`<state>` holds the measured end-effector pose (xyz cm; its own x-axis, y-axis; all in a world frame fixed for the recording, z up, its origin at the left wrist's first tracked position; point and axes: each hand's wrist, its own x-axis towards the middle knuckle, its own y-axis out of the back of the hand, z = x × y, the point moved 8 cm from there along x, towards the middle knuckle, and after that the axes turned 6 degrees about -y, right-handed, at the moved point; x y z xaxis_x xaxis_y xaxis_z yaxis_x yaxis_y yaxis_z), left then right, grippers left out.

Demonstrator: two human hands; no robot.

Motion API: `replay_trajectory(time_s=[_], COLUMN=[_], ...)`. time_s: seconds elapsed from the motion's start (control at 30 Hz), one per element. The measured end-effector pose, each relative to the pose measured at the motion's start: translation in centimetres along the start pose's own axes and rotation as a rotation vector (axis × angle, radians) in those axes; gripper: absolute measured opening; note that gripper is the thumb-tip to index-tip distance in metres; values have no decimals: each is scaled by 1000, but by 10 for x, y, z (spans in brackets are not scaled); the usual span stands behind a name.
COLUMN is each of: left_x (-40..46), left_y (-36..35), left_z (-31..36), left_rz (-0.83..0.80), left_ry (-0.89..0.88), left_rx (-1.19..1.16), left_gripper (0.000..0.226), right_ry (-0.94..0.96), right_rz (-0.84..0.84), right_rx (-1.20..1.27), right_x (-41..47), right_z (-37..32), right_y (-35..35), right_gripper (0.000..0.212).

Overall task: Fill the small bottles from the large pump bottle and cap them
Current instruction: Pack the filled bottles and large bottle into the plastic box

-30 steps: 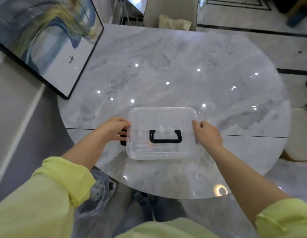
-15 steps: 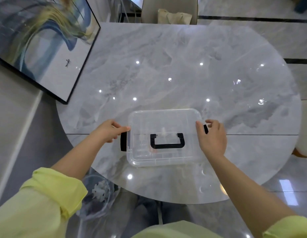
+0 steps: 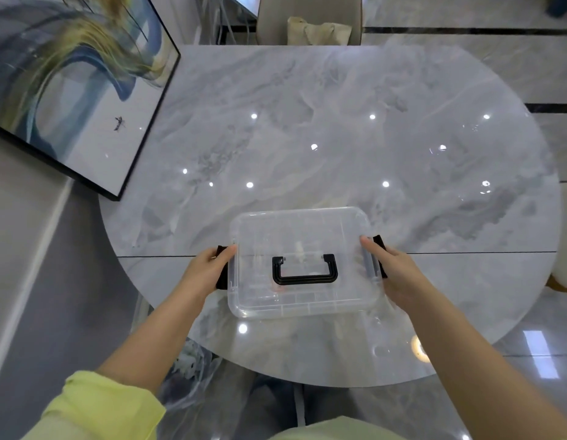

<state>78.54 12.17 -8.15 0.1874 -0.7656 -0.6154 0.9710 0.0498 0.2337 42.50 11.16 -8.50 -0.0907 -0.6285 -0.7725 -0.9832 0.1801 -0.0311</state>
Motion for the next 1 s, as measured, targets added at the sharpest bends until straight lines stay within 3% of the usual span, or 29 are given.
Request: replay_trajectory(time_s=[0.2, 0.33, 0.4, 0.47, 0.53, 0.63, 0.87, 1.0], left_x=[-26, -37, -40, -36, -27, -8, 16, 17], left_y=[-2, -19, -18, -7, 0, 0, -19, -33], left_z=[24, 21, 23, 20, 13, -1, -16, -14], left_rz=[149, 73, 94, 150, 166, 175, -5, 23], left_ry=[-316, -330, -297, -208, -95, 123, 333, 335], left_rx=[373, 506, 425, 216, -78, -340, -298, -359], left_gripper=[57, 69, 64, 47, 26, 24, 18, 21], right_ry=[309, 381, 364, 317, 219, -18, -211, -233], right_rz=[319, 352, 348, 348, 303, 182, 117, 105], right_rx=[-330, -525, -518, -434, -263, 36, -18, -71], right_x=[-11, -24, -23, -21, -15, 1, 19, 20], right_z=[-11, -17, -17, -19, -18, -14, -12, -12], right_y=[0, -13, -11, -4, 5, 9, -1, -7], right_gripper=[28, 51, 53, 39, 35, 35, 16, 23])
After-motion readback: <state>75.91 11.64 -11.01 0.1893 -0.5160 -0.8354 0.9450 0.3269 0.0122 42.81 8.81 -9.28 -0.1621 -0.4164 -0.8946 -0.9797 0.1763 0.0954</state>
